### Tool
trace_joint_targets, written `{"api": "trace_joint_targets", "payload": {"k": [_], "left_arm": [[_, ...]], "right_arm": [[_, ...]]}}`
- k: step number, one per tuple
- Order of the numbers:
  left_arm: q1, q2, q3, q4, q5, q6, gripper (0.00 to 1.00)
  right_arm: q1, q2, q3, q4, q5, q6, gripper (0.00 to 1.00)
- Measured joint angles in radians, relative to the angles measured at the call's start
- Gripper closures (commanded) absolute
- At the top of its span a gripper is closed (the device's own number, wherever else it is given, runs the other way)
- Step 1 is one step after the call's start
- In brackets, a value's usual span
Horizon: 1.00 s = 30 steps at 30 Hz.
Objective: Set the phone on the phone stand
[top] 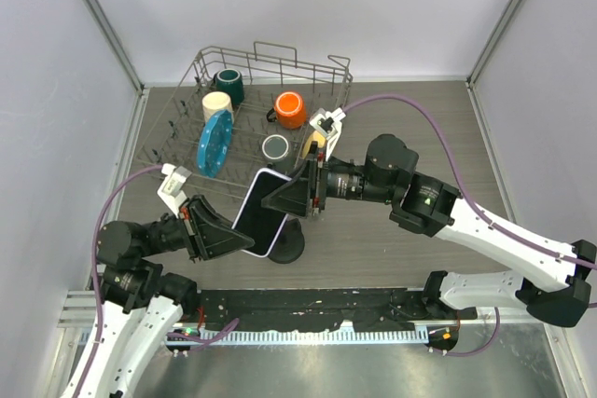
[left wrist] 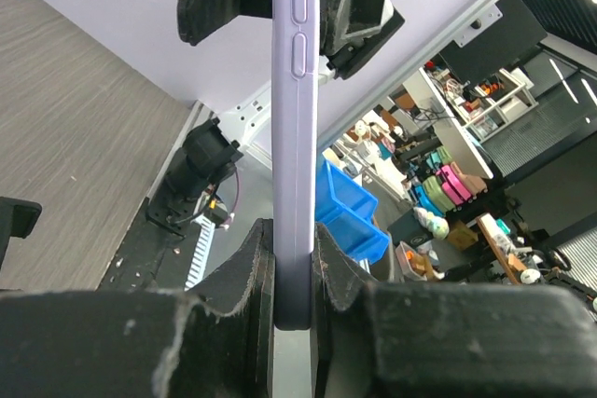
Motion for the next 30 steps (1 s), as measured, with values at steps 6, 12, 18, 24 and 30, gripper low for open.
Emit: {"api": "trace_joint_targets", "payload": {"k": [6, 12, 18, 24, 30], "left_arm": [[-0.004, 0.002, 0.002, -0.004, 0.018, 0.011, 1.00], [-0.007, 0.003, 0.008, -0.008, 0.021, 0.017, 1.00], [-0.007, 0.006, 0.017, -0.027, 0.019, 0.030, 1.00], [-0.009, 0.015, 0.048, -0.112, -0.003, 0.081, 0.42], [-0.011, 0.132, 0.250, -0.545, -0.216, 0.336, 0.39]], "right_arm": [[-0.011, 0.003, 0.003, -0.001, -0.036, 0.002, 0.52], [-0.014, 0.016, 0.018, 0.008, -0.046, 0.015, 0.58], [-0.016, 0.041, 0.029, 0.043, -0.080, 0.040, 0.99], [-0.014, 0.038, 0.025, 0.054, -0.067, 0.060, 0.99], [-0.008, -0.076, -0.018, -0.127, 0.238, 0.019, 0.99]]}}
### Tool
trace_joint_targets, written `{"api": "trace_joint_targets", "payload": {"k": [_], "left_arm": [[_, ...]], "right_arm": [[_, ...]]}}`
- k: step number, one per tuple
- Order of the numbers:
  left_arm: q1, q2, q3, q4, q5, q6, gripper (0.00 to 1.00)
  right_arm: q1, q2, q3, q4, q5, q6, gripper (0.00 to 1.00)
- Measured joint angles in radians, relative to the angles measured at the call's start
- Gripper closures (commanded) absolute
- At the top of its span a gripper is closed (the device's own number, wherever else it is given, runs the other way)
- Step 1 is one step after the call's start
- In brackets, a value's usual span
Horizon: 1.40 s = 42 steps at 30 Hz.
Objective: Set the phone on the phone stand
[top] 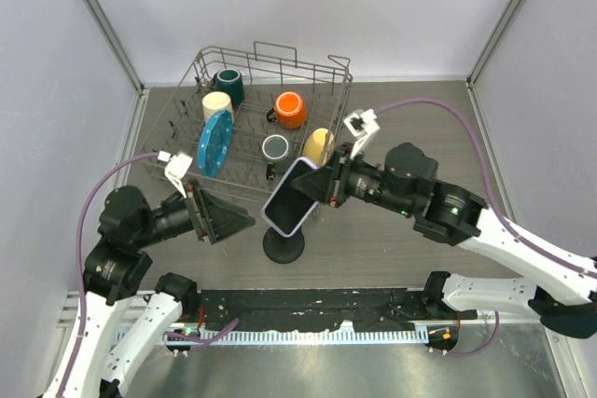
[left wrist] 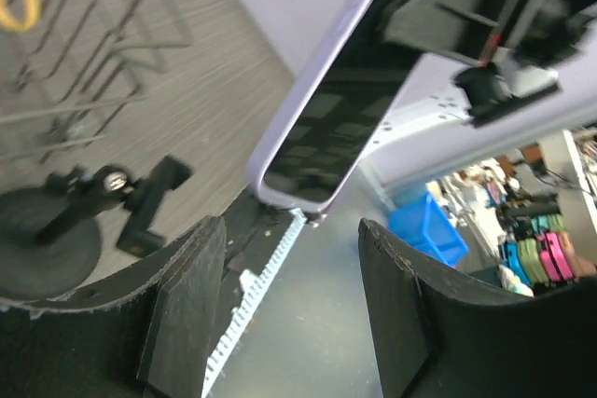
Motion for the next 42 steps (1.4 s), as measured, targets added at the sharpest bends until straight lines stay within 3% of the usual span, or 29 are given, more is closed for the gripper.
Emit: {"api": "trace_joint_targets", "payload": {"k": [5, 11, 17, 22, 25, 26, 29, 39, 42], "left_arm": [[-0.001, 0.088, -0.010, -0.163, -0.082, 0.094, 0.39], [-0.053, 0.127, -0.033, -0.216, -0.183, 0.117, 0.34], [-0.256, 0.182, -0.032, -0.254, -0.417, 0.114, 0.27], [-0.455, 0.238, -0.027, -0.293, -0.652, 0.083, 0.25], [-0.549, 0.274, -0.018, -0.299, -0.775, 0.060, 0.30], [-0.560, 0.285, -0.018, -0.299, -0.805, 0.054, 0.37], [-0.659, 0.325, -0.014, -0.298, -0.897, 0.030, 0.46], [-0.805, 0.431, 0.054, -0.314, -1.143, -0.032, 0.51], [-0.838, 0.455, 0.062, -0.316, -1.193, -0.043, 0.61]], "right_arm": [[-0.014, -0.151, -0.043, -0.215, 0.276, -0.052, 0.99], [-0.015, -0.316, -0.058, -0.360, 0.459, -0.091, 0.99], [-0.015, -0.402, -0.058, -0.422, 0.554, -0.113, 0.99], [-0.015, -0.376, -0.058, -0.449, 0.554, -0.127, 0.99], [-0.015, -0.324, -0.058, -0.459, 0.531, -0.142, 0.99], [-0.015, -0.314, -0.058, -0.459, 0.523, -0.146, 0.99], [-0.015, -0.275, -0.061, -0.460, 0.491, -0.158, 0.99], [-0.015, -0.277, -0.064, -0.484, 0.439, -0.184, 0.99], [-0.015, -0.287, -0.071, -0.484, 0.432, -0.186, 0.99]]}}
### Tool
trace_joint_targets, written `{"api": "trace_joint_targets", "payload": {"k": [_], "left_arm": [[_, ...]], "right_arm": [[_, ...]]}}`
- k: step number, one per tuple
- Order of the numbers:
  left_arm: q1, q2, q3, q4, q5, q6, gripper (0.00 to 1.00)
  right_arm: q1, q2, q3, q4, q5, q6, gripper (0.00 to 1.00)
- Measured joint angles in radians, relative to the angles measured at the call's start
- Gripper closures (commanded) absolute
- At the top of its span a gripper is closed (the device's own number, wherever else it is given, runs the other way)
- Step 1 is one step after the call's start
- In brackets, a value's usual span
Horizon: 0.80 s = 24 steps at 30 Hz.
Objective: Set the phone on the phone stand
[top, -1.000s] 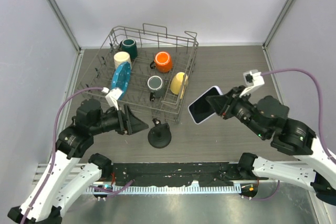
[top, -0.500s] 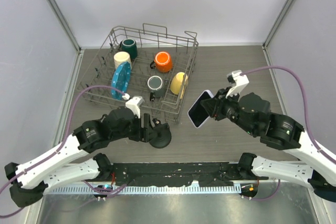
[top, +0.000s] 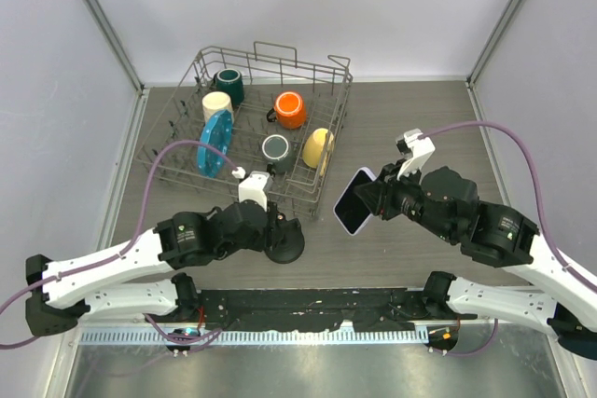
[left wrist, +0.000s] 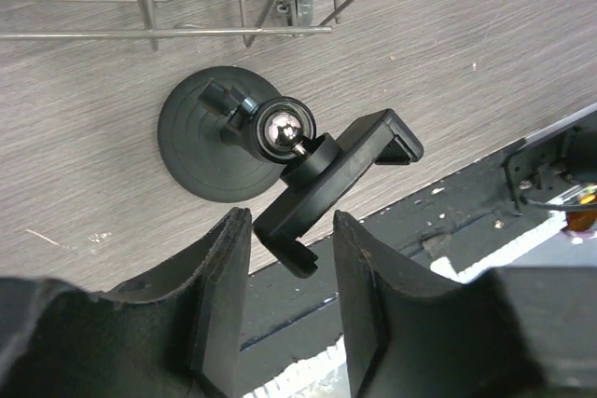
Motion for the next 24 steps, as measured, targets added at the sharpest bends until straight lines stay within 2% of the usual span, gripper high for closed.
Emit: {"api": "trace_joint_targets", "payload": {"k": [1, 2, 7, 9, 16, 24], "left_arm": [[-0.012, 0.010, 0.002, 0.001, -0.014, 0.000, 0.66], [-0.028, 0.019, 0.003, 0.000, -0.032, 0.004, 0.77], [-0.048, 0.023, 0.005, -0.005, -0.071, 0.051, 0.95], [-0.048, 0.014, 0.004, -0.004, -0.058, 0.096, 0.99], [-0.048, -0.085, -0.035, 0.004, 0.085, 0.333, 1.00], [-0.048, -0.082, -0.035, 0.035, 0.219, 0.572, 1.00]], "right_arm": [[0.000, 0.000, -0.003, 0.000, -0.002, 0.000, 0.99], [0.000, 0.000, -0.006, -0.001, -0.003, 0.000, 0.99], [0.000, 0.006, -0.019, -0.010, -0.013, 0.000, 0.99], [0.000, 0.016, -0.019, -0.014, -0.021, 0.000, 0.99], [0.000, 0.031, -0.037, -0.013, -0.093, -0.012, 0.99], [0.000, 0.026, -0.074, 0.059, -0.237, -0.016, 0.99]]}}
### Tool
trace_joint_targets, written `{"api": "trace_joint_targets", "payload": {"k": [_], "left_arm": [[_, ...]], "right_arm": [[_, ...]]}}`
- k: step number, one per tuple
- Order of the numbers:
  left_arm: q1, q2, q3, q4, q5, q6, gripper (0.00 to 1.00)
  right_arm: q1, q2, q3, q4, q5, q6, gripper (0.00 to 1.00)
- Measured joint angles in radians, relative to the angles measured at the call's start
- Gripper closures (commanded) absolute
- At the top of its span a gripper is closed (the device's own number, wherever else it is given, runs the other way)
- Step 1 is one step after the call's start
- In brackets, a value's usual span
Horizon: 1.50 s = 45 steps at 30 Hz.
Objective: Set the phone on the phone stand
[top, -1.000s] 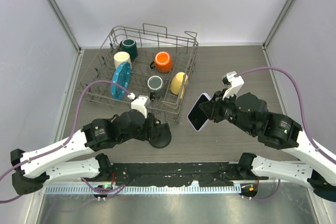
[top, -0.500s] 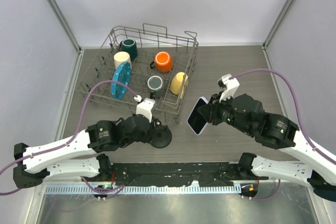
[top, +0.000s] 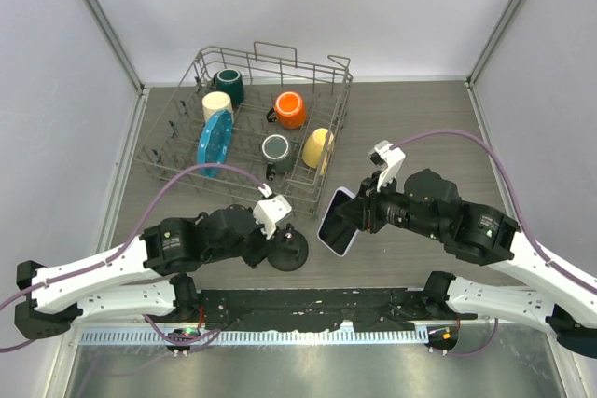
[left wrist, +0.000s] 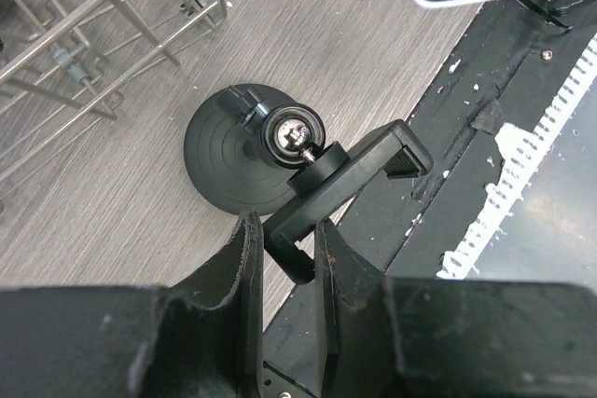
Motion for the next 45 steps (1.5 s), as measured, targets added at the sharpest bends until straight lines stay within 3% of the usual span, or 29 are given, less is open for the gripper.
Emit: {"api": "trace_joint_targets", "payload": {"k": [4, 12, 18, 26, 33, 42, 45], "left_arm": [[0.000, 0.004, 0.000, 0.013, 0.003, 0.022, 0.47], [0.000, -0.063, 0.000, 0.022, -0.135, -0.107, 0.40], [-0.001, -0.097, 0.016, -0.020, -0.148, -0.237, 0.42], [-0.008, 0.092, 0.077, -0.121, -0.158, -0.364, 0.48], [-0.012, 0.025, 0.056, -0.142, -0.192, -0.425, 0.67], [-0.015, -0.002, 0.005, -0.089, -0.220, -0.437, 0.78], [-0.020, -0.018, -0.022, -0.046, -0.245, -0.413, 0.91]], "right_arm": [[0.000, -0.003, -0.032, 0.031, -0.054, 0.002, 0.99], [0.000, 0.010, -0.042, 0.058, -0.098, 0.005, 0.99], [0.000, 0.037, -0.042, 0.066, -0.099, 0.004, 0.99], [0.000, 0.053, -0.042, 0.067, -0.099, 0.000, 0.99], [0.000, 0.025, -0.043, 0.068, -0.098, 0.001, 0.99], [0.000, 0.025, -0.049, 0.086, -0.102, 0.002, 0.99], [0.000, 0.025, -0.060, 0.104, -0.103, 0.005, 0.99]]}}
